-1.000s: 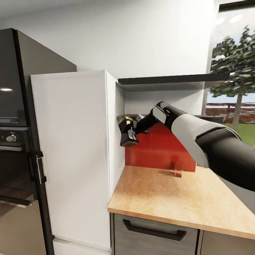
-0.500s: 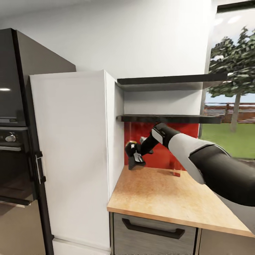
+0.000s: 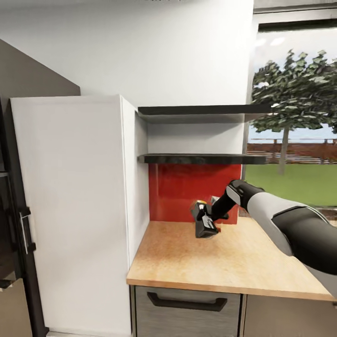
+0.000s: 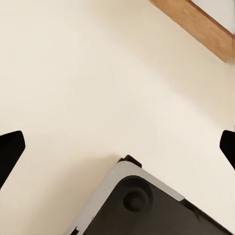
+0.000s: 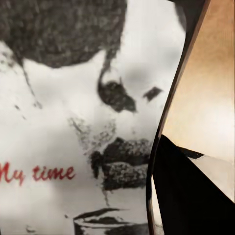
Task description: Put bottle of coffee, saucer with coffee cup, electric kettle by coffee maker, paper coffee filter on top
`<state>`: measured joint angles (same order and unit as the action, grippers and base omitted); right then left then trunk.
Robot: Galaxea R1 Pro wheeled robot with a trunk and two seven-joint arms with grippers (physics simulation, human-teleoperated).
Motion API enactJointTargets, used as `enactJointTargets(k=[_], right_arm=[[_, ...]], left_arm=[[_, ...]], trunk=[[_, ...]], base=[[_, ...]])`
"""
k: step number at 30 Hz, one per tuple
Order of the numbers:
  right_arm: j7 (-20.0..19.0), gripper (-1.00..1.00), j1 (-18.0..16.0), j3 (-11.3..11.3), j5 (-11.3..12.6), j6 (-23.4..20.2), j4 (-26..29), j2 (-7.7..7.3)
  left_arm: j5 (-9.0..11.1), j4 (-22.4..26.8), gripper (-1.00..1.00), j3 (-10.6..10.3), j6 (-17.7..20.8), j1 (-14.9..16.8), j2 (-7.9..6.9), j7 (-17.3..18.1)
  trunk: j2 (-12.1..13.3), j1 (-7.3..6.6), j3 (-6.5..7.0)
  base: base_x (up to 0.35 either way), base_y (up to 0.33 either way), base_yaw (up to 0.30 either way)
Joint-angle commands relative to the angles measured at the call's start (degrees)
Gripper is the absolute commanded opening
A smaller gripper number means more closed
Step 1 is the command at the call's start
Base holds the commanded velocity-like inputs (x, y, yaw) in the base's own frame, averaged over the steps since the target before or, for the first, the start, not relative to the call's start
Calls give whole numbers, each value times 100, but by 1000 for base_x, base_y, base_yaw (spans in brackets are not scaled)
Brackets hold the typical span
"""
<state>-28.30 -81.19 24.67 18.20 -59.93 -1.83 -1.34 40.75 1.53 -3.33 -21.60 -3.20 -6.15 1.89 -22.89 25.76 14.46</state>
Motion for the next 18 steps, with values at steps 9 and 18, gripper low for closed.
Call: enactJointTargets(k=[9,18], right_arm=[[-26,-100,88,47,-72,-7,-10,-629],[-35,-100,358,47,-123,-7,-10,-1247]], left_arm=[[-585,6,100,-32,-13,-5,77,14],[-744,6,100,-44,-2,-5,257,-64]], trunk=[[-3,2,61],[-3,2,126]], base=[[-110,-68,-233],[-249,-182,-220]])
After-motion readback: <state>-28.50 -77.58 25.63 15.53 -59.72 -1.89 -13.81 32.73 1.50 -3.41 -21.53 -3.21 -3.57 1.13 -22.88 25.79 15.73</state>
